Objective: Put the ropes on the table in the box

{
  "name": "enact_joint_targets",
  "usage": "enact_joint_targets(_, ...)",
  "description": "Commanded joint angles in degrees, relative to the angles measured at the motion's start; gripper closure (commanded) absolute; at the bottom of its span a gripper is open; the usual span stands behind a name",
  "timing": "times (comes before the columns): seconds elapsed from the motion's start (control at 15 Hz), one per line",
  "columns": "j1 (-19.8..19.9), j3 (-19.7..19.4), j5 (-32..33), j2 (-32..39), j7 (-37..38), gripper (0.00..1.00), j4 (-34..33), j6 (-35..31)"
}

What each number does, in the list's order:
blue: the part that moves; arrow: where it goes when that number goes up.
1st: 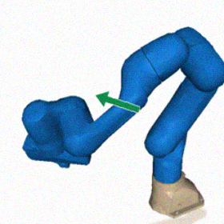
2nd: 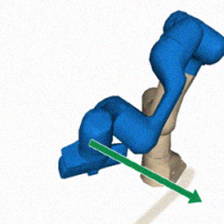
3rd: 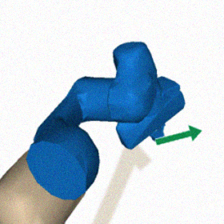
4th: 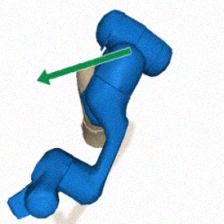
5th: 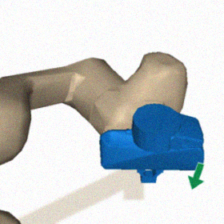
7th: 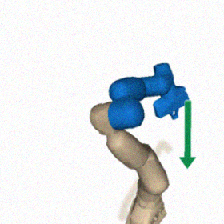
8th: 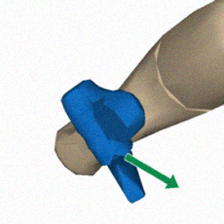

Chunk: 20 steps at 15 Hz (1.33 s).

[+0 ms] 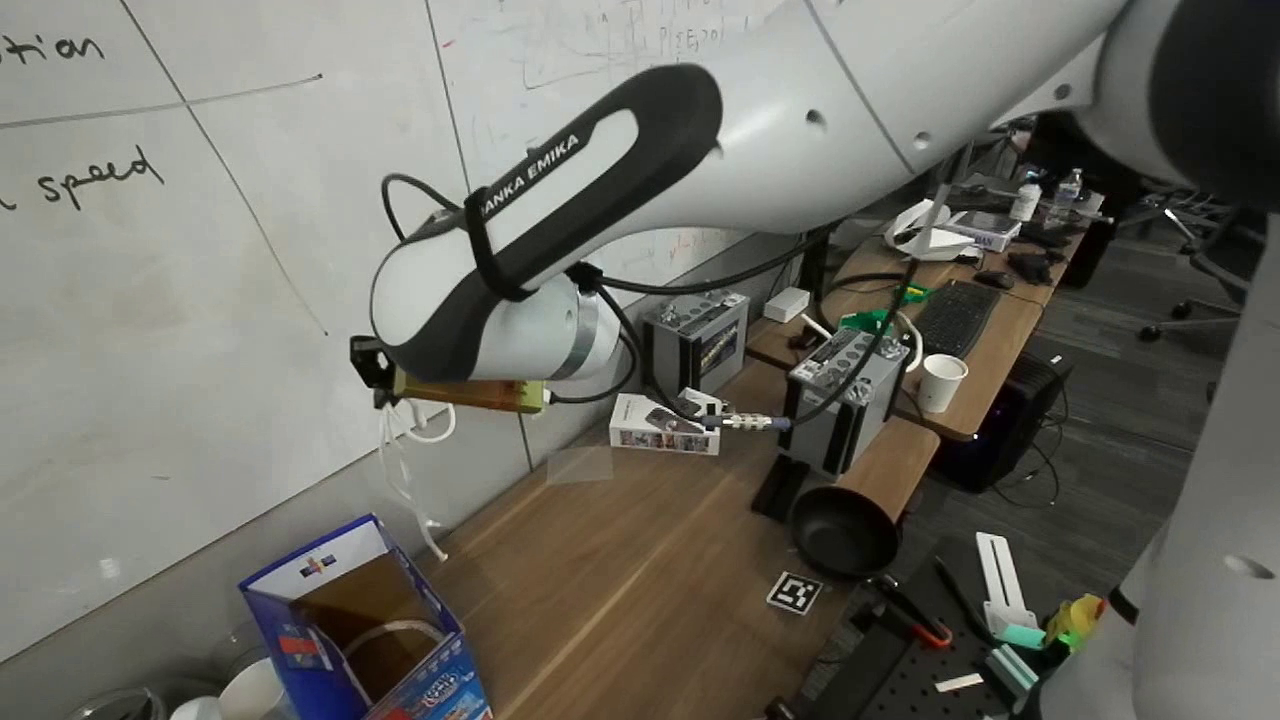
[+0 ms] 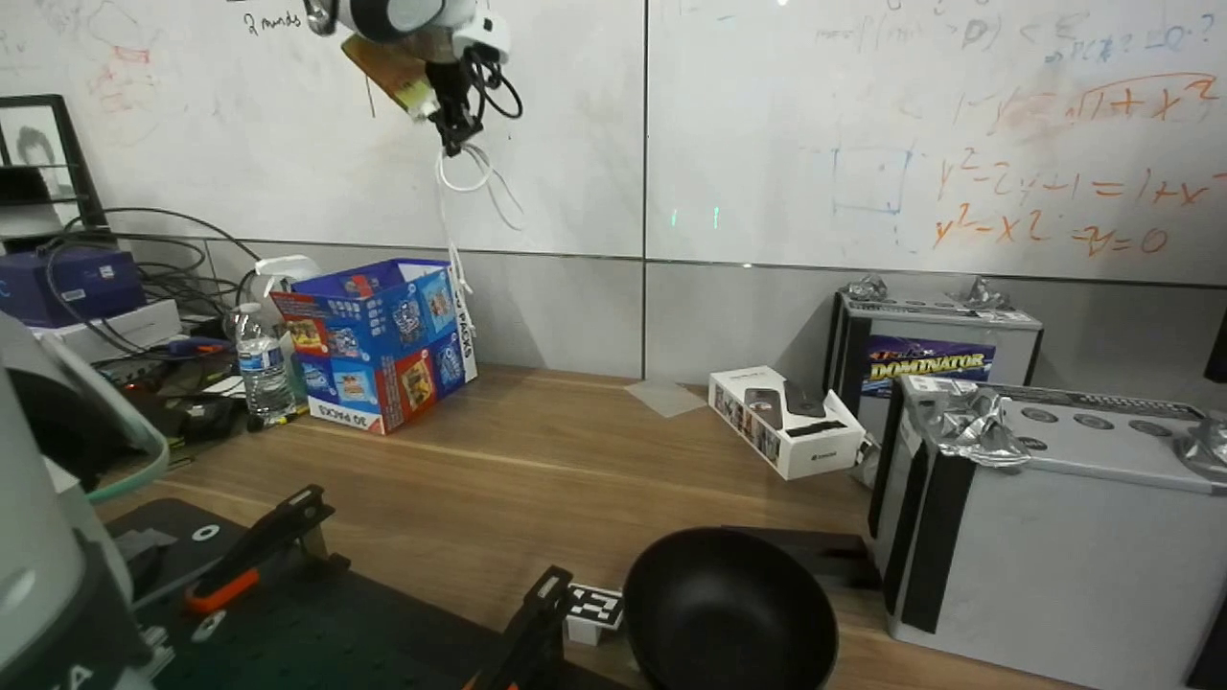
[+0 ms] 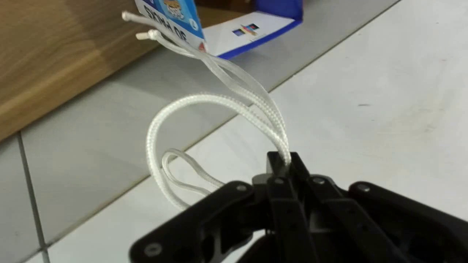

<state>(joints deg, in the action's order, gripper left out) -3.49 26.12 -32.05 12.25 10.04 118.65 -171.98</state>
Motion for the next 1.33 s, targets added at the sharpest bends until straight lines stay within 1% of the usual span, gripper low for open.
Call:
enact_joint_targets(0.0,-5.3,-4.8,10.3,-10.1,10.9,0.98,1.9,4.7)
enact_joint_targets(0.13,-5.9,-3.9,15.3,-12.3,15.3,0.98,-0.8,8.6)
enact_joint_targets(0.27,-6.2,-2.6,20.2,-12.3,19.2,0.98,-4.0,12.1)
enact_joint_targets(0.47,-7.3,-1.0,23.3,-10.1,20.9,0.98,-8.1,14.8)
enact_joint_targets(0.6,-7.8,-0.2,22.9,-7.6,20.0,0.98,-10.5,16.2)
enact_joint_targets(0.67,-10.9,-2.9,22.0,-6.5,18.9,0.98,-11.4,16.8)
enact_joint_targets(0.8,-12.1,-3.3,19.4,-4.3,16.2,0.98,-12.8,17.3)
enact_joint_targets(0.87,-12.3,-2.7,14.8,-2.8,12.0,0.98,-14.1,18.2)
enact_joint_targets(1.0,-12.3,-2.1,9.8,-0.4,6.7,0.98,-15.5,19.3)
enact_joint_targets(1.27,-11.5,-1.3,3.2,3.2,-3.1,0.98,-17.4,23.3)
